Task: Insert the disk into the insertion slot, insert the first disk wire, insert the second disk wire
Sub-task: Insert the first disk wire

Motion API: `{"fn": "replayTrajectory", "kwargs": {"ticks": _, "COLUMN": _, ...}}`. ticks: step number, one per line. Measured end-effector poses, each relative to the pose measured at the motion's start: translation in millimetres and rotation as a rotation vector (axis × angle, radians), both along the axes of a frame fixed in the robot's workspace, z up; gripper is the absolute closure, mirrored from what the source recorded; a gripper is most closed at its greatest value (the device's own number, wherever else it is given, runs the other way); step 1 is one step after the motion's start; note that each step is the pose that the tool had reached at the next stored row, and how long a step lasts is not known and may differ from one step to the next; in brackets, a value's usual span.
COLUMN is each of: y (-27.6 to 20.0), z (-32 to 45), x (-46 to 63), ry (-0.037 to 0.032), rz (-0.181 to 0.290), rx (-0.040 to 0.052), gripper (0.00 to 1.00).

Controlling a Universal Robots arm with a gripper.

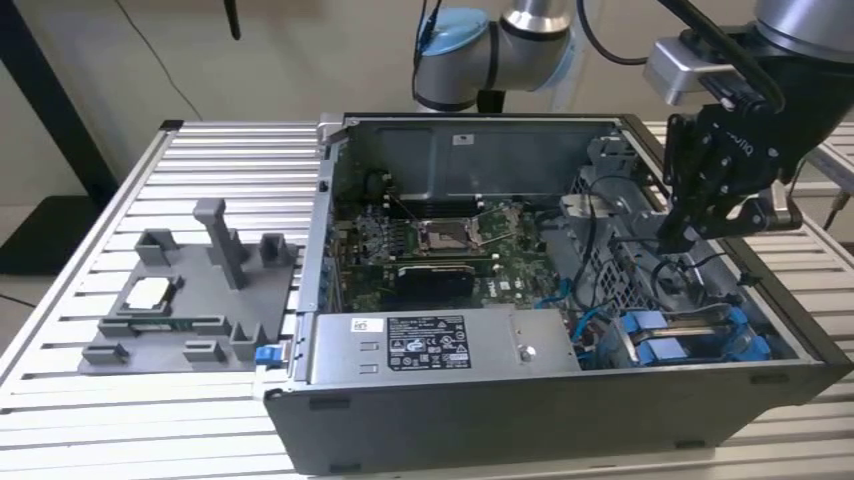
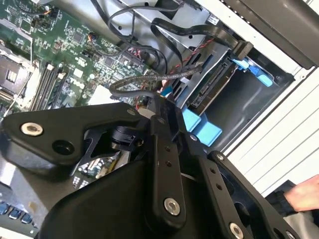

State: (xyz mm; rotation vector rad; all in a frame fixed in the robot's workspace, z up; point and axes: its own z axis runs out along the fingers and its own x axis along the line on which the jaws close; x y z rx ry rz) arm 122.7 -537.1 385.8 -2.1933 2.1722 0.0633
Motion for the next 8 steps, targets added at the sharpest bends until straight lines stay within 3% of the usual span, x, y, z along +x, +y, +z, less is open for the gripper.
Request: {"fn": "replayTrajectory", "kwargs": {"ticks": 8, "y": -1.6, "z": -6.0, "x": 3.3, "ry": 0.0008, "rz": 0.0, "rx": -0.001, "gripper": 0.81}}
